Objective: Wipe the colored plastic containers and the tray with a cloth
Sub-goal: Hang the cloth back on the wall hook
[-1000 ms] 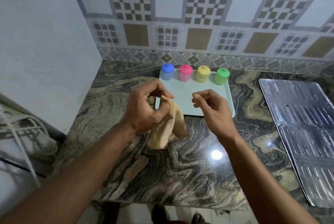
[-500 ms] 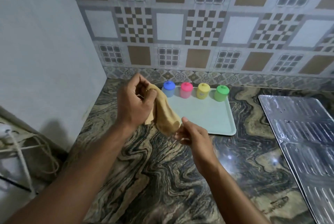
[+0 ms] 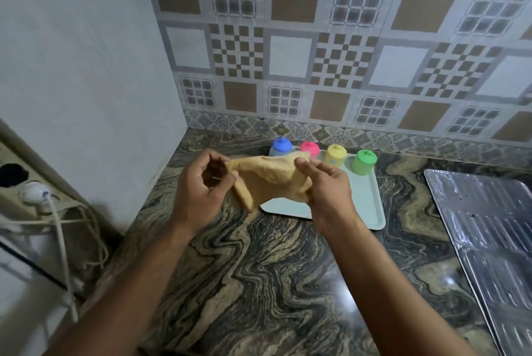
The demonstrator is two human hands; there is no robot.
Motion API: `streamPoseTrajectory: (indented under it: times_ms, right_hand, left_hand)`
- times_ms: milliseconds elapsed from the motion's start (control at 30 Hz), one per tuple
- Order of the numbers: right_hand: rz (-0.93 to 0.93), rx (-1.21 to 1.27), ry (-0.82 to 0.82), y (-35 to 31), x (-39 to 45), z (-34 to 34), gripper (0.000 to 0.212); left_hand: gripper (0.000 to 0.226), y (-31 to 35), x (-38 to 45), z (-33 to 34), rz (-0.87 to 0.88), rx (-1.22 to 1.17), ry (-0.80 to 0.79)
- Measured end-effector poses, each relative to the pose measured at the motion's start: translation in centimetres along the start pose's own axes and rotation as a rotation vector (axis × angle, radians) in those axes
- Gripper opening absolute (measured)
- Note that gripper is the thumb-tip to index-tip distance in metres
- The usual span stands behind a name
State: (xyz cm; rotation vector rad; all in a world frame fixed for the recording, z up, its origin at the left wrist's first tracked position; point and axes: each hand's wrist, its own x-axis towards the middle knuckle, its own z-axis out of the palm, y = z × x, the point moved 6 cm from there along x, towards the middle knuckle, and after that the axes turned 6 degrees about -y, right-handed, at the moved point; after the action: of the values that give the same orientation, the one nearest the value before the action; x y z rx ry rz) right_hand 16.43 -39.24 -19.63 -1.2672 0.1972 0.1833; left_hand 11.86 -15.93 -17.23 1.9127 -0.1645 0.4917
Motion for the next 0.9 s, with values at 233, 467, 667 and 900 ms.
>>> streamPoseTrajectory:
  times_ms: [233, 467, 667, 900]
  right_hand:
    - [-0.214, -0.254, -0.033, -4.0, -0.6, 2.6, 0.022]
    - [-0.211, -0.343, -0.465, -7.1, -1.7, 8.0, 0.016]
    - [-0.154, -0.142, -0.747, -10.4, -2.6, 8.4, 0.026]
    - [-0.173, -0.007, -0.784, -11.9, -1.4, 6.5, 0.028]
  left_hand:
    - [0.02, -2.2, -2.7, -0.9, -0.107, 0.0, 0.007]
    - [0.055, -4.5, -5.6, 0.1, -0.359, -0.211, -0.047]
    - [0.076, -6.4, -6.1, 2.0, -0.583, -0.478, 0.047]
    - [0.037, -5.3, -5.8, 4.9, -0.766, -1.009, -0.261]
